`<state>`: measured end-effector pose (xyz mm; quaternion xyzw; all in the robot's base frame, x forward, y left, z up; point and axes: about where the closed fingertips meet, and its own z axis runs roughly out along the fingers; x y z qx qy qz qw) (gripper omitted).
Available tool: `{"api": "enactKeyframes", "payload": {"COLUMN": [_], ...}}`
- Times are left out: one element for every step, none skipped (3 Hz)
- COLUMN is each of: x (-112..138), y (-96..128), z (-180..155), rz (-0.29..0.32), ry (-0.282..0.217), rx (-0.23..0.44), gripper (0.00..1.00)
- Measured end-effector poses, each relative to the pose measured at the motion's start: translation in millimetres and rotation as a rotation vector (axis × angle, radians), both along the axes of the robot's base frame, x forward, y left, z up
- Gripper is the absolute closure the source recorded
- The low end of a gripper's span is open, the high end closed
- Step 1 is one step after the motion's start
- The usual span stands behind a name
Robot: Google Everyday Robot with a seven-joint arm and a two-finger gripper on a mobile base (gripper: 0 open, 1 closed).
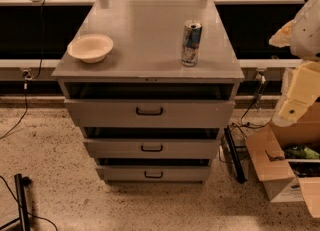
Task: Open bottom drawer
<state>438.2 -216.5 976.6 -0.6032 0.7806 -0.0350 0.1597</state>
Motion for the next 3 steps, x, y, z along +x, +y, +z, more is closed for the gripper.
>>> {"api": "enactKeyframes", "payload": {"x": [0, 2, -2], "y": [0, 7, 22], "z": [0, -11, -30], "rz": [0.0, 0.045, 0.11], "ry": [0.0, 0.056, 0.069], "rx": [0.0, 0.025, 0.036], "gripper": [0.0, 0.0, 0.0]}}
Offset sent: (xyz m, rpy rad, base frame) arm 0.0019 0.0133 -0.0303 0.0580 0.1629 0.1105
